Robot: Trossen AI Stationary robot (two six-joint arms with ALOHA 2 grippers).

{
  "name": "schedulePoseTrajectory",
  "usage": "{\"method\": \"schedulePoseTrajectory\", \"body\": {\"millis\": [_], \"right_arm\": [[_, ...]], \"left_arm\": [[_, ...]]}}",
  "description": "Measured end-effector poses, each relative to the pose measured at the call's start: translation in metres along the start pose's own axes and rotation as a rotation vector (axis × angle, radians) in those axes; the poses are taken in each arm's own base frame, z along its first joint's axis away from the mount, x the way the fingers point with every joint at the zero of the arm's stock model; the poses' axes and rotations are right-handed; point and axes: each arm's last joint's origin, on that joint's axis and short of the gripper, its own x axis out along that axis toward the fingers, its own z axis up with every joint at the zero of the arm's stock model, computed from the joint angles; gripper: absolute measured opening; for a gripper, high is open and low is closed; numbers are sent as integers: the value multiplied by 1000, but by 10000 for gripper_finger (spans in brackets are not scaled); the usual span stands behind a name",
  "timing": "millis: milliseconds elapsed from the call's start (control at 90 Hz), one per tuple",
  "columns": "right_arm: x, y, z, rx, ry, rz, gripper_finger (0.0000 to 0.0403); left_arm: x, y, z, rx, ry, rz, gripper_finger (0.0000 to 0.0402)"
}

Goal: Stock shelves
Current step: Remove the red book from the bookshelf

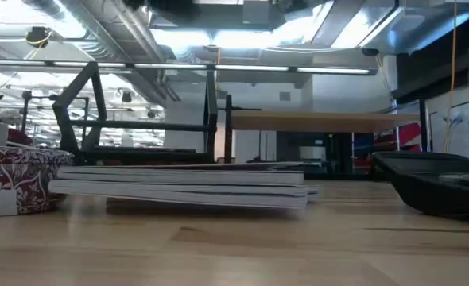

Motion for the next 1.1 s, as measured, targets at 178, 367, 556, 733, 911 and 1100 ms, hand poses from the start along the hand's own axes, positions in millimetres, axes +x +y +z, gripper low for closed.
{"method": "schedulePoseTrajectory", "body": {"millis": [178,367,556,733,911,1100], "right_arm": [[16,-6,0,-35,49,-46,1],[29,-17,3,-25,72,-99,1],[40,-25,6,11,86,-143,1],[45,-33,7,38,102,-173,1],[47,-41,9,62,113,-194,1],[50,-47,10,82,115,-214,1]], "left_arm": [[39,44,-14,148,235,117,120],[75,50,-39,431,371,-14,120],[113,47,-62,620,454,-23,131],[147,49,-69,668,454,23,165],[168,60,-75,647,508,24,181],[177,73,-76,598,527,0,184]]}}
